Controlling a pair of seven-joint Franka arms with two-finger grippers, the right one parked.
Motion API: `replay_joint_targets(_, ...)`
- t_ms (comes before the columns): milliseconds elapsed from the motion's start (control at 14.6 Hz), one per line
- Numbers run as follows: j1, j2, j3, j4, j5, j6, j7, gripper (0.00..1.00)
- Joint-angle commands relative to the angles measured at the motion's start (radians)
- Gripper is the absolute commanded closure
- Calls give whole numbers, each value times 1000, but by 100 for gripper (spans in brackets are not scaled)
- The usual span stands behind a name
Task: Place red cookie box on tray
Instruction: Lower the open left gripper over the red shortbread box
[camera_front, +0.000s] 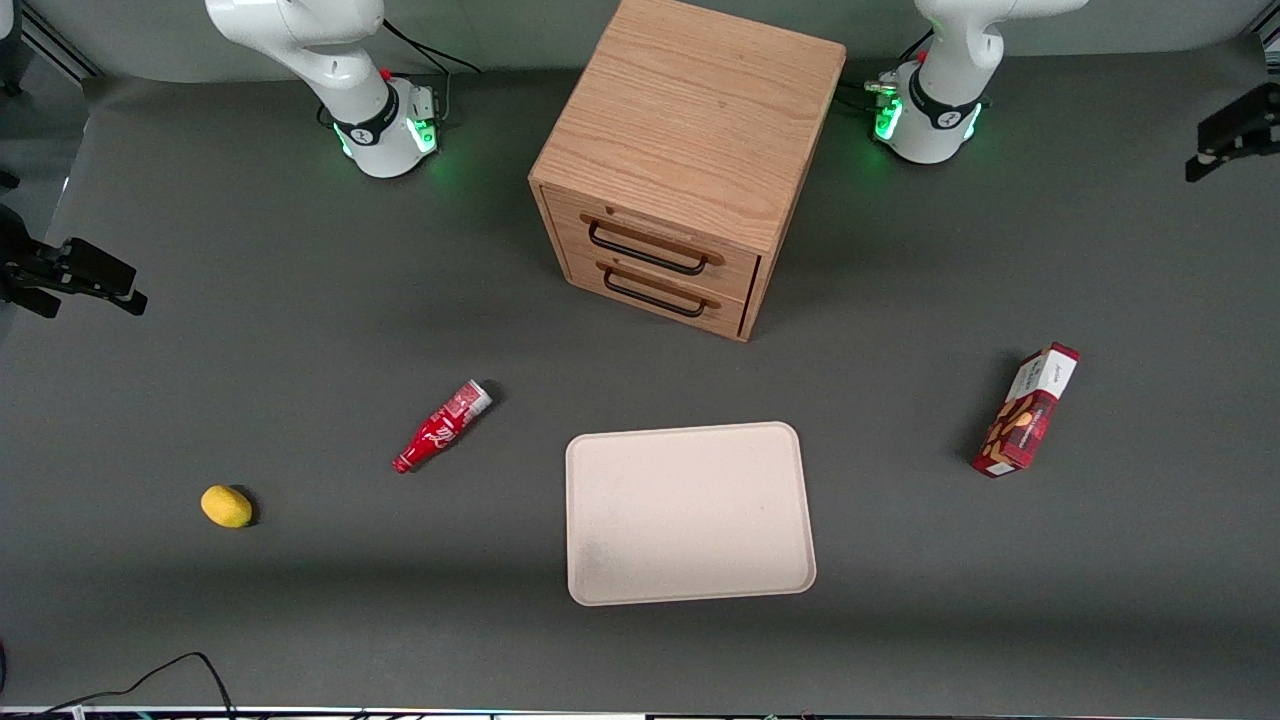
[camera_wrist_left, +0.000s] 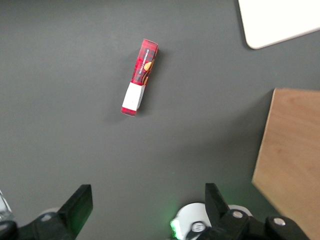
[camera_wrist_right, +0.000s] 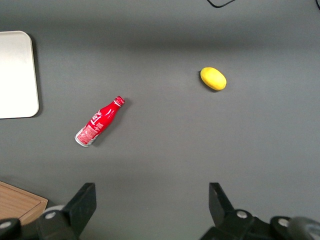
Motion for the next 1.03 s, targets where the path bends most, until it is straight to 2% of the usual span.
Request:
replay_joint_targets(0,0,121,34,37,-1,35,191,0)
replay_joint_targets(137,0,182,40,-13,-7,94,311,0)
replay_joint_targets(342,2,235,40,-191,-34,315,396,0)
replay_joint_targets(615,5,322,39,-374,-47,651,423,0)
replay_joint_targets(957,3,402,39,-485,-70,870,431,0)
